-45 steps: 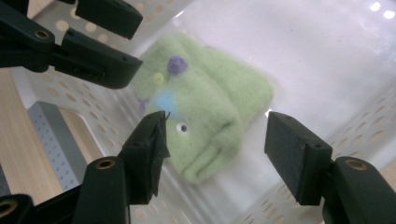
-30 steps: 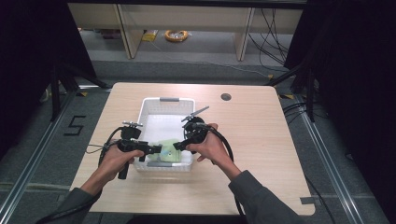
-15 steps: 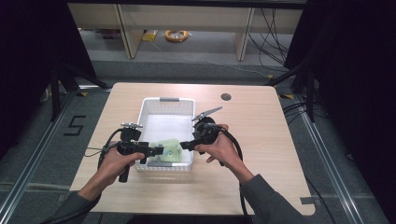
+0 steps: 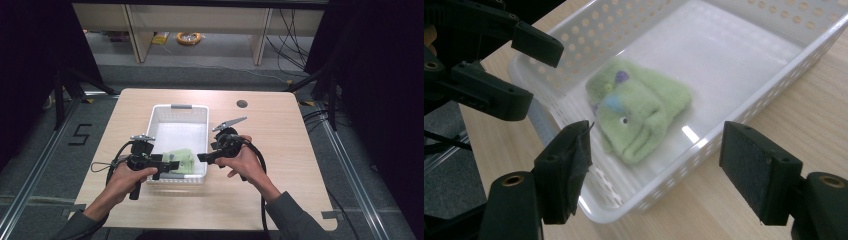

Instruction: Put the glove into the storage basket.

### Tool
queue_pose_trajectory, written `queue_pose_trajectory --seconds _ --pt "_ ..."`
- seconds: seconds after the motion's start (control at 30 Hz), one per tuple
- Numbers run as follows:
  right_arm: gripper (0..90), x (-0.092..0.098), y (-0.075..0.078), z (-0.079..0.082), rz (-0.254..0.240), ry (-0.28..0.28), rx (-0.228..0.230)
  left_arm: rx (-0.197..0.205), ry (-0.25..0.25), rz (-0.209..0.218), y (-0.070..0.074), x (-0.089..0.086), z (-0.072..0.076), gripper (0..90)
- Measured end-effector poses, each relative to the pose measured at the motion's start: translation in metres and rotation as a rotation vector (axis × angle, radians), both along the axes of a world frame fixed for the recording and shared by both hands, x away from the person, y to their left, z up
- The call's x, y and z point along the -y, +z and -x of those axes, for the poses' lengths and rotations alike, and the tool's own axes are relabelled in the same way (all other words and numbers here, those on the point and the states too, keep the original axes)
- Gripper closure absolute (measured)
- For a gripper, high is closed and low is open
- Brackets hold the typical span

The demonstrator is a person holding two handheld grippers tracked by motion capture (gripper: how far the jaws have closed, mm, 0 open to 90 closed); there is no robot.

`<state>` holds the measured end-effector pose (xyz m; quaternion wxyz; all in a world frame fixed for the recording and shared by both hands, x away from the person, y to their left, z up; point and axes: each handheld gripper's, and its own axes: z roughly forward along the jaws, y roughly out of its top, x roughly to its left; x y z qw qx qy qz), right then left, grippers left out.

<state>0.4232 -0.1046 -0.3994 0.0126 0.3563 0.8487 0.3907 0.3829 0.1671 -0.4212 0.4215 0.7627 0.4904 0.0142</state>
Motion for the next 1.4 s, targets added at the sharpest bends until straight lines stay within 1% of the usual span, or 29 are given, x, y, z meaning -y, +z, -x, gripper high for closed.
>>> queue_pose_trajectory --seconds 0.03,0.07,0.17,0.3,0.37,0.47,0.53,0.6,0.63,0.7,0.73,0.77,0.8,0.83,0.9,0.93,0.97,1.0,1.03,1.07,1.1,1.13,1.17,1.2,1.23,1.27,1.33,1.37,1.4 --pt "29.6 0.001 0.000 0.000 -0.001 0.001 0.004 0.000 0.003 0.021 0.000 0.002 0.002 18.8" --pt "29.6 0.003 0.001 0.000 0.009 0.013 0.009 0.004 -0.003 0.024 0.001 0.002 0.004 18.4" --pt "29.6 0.007 0.002 0.004 -0.008 0.013 -0.008 0.008 -0.012 0.037 0.002 0.005 0.009 18.2" --pt "29.4 0.014 0.003 0.008 -0.025 0.016 0.011 0.023 -0.022 0.053 0.006 0.005 0.014 17.8" --pt "29.2 0.018 0.004 0.011 -0.026 0.007 0.008 0.031 -0.025 0.065 0.008 0.005 0.017 17.9" --pt "29.2 0.023 0.005 0.015 -0.033 0.011 0.011 0.039 -0.033 0.070 0.008 0.006 0.022 17.9" --pt "29.2 0.027 0.005 0.018 -0.040 0.020 0.026 0.041 -0.042 0.072 0.008 0.007 0.025 18.0" --pt "29.2 0.030 0.005 0.021 -0.047 0.011 0.023 0.044 -0.050 0.067 0.007 0.009 0.029 18.0" --pt "29.2 0.033 0.005 0.023 -0.036 0.004 0.032 0.042 -0.060 0.075 0.006 0.010 0.031 18.0" --pt "29.2 0.035 0.004 0.027 -0.053 0.004 0.018 0.043 -0.074 0.077 0.006 0.013 0.034 18.0" --pt "29.2 0.038 0.004 0.028 -0.057 0.006 0.023 0.052 -0.077 0.067 0.006 0.014 0.035 18.0" --pt "29.3 0.039 0.005 0.030 -0.050 -0.004 0.015 0.055 -0.074 0.069 0.006 0.016 0.036 18.0" --pt "29.3 0.041 0.003 0.030 -0.043 0.006 0.043 0.062 -0.072 0.060 0.005 0.018 0.038 18.0" --pt "29.2 0.041 0.003 0.033 -0.055 0.007 0.024 0.065 -0.075 0.057 0.005 0.018 0.038 18.0" --pt "29.1 0.043 0.004 0.036 -0.049 -0.005 0.021 0.056 -0.092 0.065 0.004 0.021 0.041 18.0" --pt "28.8 0.045 0.002 0.036 -0.048 0.005 0.045 0.058 -0.097 0.067 0.004 0.022 0.042 18.0" --pt "28.7 0.046 0.002 0.037 -0.064 0.010 0.038 0.059 -0.099 0.066 0.003 0.023 0.043 18.1" --pt "28.8 0.047 0.002 0.037 -0.055 0.020 0.055 0.062 -0.103 0.071 0.003 0.025 0.044 18.1" --pt "28.7 0.049 0.002 0.039 -0.043 -0.003 0.056 0.061 -0.106 0.079 0.002 0.027 0.046 18.1" --pt "28.6 0.049 0.001 0.041 -0.044 -0.008 0.043 0.060 -0.112 0.080 0.002 0.028 0.047 18.2" --pt "28.6 0.051 0.000 0.041 -0.037 -0.011 0.065 0.062 -0.116 0.084 0.001 0.030 0.049 18.2" --pt "28.6 0.051 -0.002 0.042 -0.049 -0.010 0.048 0.059 -0.129 0.093 0.000 0.032 0.050 18.2" --pt "28.5 0.053 -0.004 0.041 -0.056 0.001 0.061 0.062 -0.133 0.095 -0.001 0.034 0.052 18.2" --pt "28.4 0.054 -0.004 0.042 -0.064 -0.001 0.053 0.061 -0.135 0.095 -0.001 0.035 0.054 18.2" --pt "28.4 0.055 -0.004 0.044 -0.055 -0.018 0.052 0.064 -0.147 0.098 -0.002 0.037 0.055 18.2" --pt "28.3 0.058 -0.005 0.044 -0.052 -0.013 0.062 0.065 -0.152 0.099 -0.002 0.039 0.056 18.2" --pt "28.3 0.060 -0.007 0.047 -0.077 -0.021 0.038 0.071 -0.162 0.094 -0.003 0.041 0.059 18.3" --pt "28.3 0.062 -0.008 0.045 -0.066 -0.005 0.074 0.072 -0.158 0.095 -0.003 0.043 0.060 18.3" --pt "28.2 0.064 -0.009 0.046 -0.070 -0.007 0.071 0.070 -0.164 0.095 -0.004 0.043 0.061 18.4"
